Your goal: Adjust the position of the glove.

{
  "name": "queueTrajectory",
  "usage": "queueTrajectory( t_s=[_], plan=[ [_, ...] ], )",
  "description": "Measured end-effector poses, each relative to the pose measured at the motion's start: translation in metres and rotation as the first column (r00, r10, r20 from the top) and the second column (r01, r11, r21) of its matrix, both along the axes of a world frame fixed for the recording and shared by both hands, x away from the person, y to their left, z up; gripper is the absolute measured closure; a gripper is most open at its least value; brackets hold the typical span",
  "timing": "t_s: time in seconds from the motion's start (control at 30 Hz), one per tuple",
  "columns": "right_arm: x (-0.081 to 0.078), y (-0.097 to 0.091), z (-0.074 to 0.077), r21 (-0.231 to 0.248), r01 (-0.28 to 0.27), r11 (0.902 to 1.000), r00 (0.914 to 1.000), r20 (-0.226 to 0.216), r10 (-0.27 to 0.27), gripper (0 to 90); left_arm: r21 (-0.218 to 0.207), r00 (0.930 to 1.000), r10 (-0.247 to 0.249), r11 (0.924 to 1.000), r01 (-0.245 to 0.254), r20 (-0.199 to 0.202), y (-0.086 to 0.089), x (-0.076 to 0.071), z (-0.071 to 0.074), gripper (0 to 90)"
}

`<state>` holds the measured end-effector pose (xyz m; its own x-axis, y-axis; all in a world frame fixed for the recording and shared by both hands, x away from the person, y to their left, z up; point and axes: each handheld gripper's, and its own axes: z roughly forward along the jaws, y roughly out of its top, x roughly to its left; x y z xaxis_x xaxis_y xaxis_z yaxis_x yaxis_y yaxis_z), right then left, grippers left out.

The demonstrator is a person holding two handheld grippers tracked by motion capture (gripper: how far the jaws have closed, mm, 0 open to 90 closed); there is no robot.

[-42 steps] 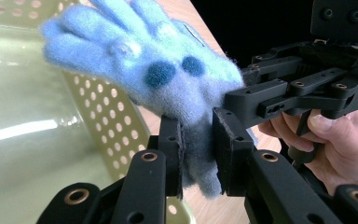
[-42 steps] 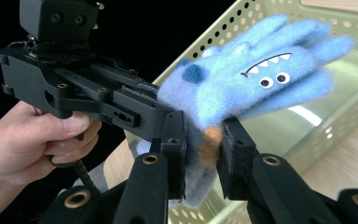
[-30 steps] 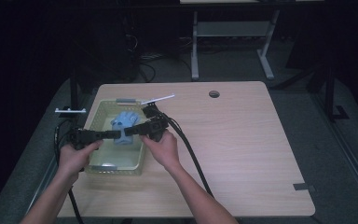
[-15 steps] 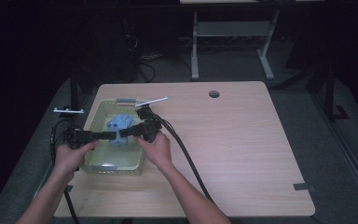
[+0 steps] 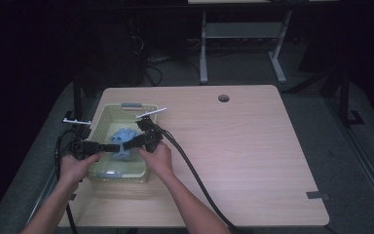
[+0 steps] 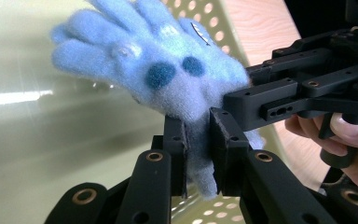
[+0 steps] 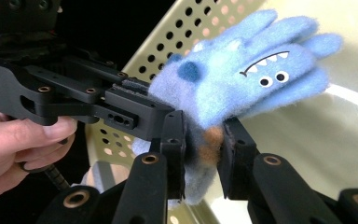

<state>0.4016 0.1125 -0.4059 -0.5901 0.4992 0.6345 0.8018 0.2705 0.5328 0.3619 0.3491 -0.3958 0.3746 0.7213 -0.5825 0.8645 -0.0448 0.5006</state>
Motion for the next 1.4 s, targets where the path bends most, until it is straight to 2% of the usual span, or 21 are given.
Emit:
queueTrajectory(
  t_s=[0.37, 0.43, 0.47, 0.53, 0.6, 0.7, 0.73, 0.77, 0.83, 0.93, 1.0, 1.03, 1.1, 1.17, 1.2, 1.3, 1.33, 1.4],
  plan=[
    [0.002, 0.000, -0.002, -0.052, 0.002, 0.9986, 1.0000, -0.007, -0.003, 73.0, 0.004, 0.9999, -0.010, 0.9999, 0.010, -0.012, -0.003, 0.003, -0.007, 77.5],
    [0.002, -0.002, 0.000, -0.060, 0.006, 0.9982, 1.0000, 0.005, -0.005, 72.8, 0.018, 0.9999, -0.007, 0.9998, 0.007, -0.009, -0.004, 0.004, -0.007, 77.5],
    [0.001, -0.003, 0.001, -0.066, 0.013, 0.9977, 0.9999, 0.002, -0.013, 72.9, 0.035, 0.9999, 0.004, 0.9994, -0.003, -0.011, -0.005, 0.004, -0.007, 77.5],
    [0.001, -0.006, 0.004, -0.079, 0.026, 0.9965, 0.9993, 0.030, -0.024, 73.1, 0.074, 0.9999, 0.002, 0.9972, -0.001, -0.017, -0.004, 0.005, -0.010, 77.5],
    [0.002, -0.010, 0.006, -0.067, 0.041, 0.9969, 0.9986, 0.036, -0.039, 73.3, 0.136, 0.9997, 0.002, 0.9907, 0.001, -0.025, -0.006, 0.007, -0.012, 77.5],
    [0.003, -0.014, 0.008, -0.066, 0.042, 0.9969, 0.9983, 0.042, -0.040, 73.3, 0.190, 0.9988, -0.002, 0.9818, 0.012, -0.049, -0.011, 0.009, -0.012, 77.4],
    [0.004, -0.014, 0.009, -0.062, 0.042, 0.9972, 0.9984, 0.039, -0.040, 73.3, 0.216, 0.9987, -0.006, 0.9763, 0.017, -0.052, -0.012, 0.010, -0.011, 77.3],
    [0.004, -0.014, 0.009, -0.062, 0.042, 0.9972, 0.9984, 0.039, -0.040, 73.3, 0.216, 0.9987, -0.006, 0.9763, 0.017, -0.052, -0.012, 0.010, -0.011, 77.1],
    [0.003, -0.016, 0.011, -0.057, 0.041, 0.9975, 0.9983, 0.045, -0.038, 73.3, 0.253, 0.9973, 0.011, 0.9673, 0.008, -0.073, -0.015, 0.012, -0.012, 75.8],
    [0.002, -0.017, 0.012, -0.055, 0.035, 0.9979, 0.9984, 0.047, -0.033, 73.3, 0.272, 0.9962, 0.016, 0.9624, 0.008, -0.086, -0.014, 0.014, -0.012, 69.7],
    [0.001, -0.018, 0.012, -0.053, 0.036, 0.9979, 0.9986, 0.041, -0.034, 73.2, 0.290, 0.9966, 0.025, 0.9569, -0.002, -0.078, -0.013, 0.013, -0.010, 62.3],
    [0.001, -0.019, 0.012, -0.052, 0.034, 0.9980, 0.9984, 0.048, -0.031, 73.2, 0.290, 0.9964, 0.034, 0.9571, -0.010, -0.077, -0.011, 0.013, -0.008, 61.3],
    [0.001, -0.021, 0.013, -0.044, 0.033, 0.9985, 0.9982, 0.052, -0.031, 73.2, 0.313, 0.9967, 0.052, 0.9494, -0.031, -0.062, -0.008, 0.014, -0.004, 59.9],
    [0.000, -0.022, 0.013, -0.042, 0.035, 0.9985, 0.9981, 0.052, -0.033, 73.2, 0.308, 0.9968, 0.059, 0.9506, -0.039, -0.055, -0.006, 0.014, -0.001, 60.0],
    [0.000, -0.024, 0.015, -0.038, 0.036, 0.9986, 0.9980, 0.054, -0.034, 73.2, 0.307, 0.9977, 0.060, 0.9504, -0.047, -0.032, -0.006, 0.014, 0.003, 62.3],
    [-0.001, -0.028, 0.016, -0.038, 0.038, 0.9985, 0.9977, 0.057, -0.036, 72.6, 0.313, 0.9985, 0.049, 0.9489, -0.038, -0.025, -0.010, 0.015, 0.005, 67.5],
    [-0.001, -0.029, 0.016, -0.035, 0.043, 0.9985, 0.9978, 0.051, -0.041, 72.1, 0.349, 0.9985, 0.036, 0.9368, -0.020, -0.041, -0.015, 0.017, 0.003, 67.5],
    [-0.001, -0.031, 0.016, -0.035, 0.040, 0.9986, 0.9973, 0.063, -0.038, 71.4, 0.374, 0.9978, 0.034, 0.9274, -0.011, -0.057, -0.020, 0.020, -0.002, 67.5]
  ],
)
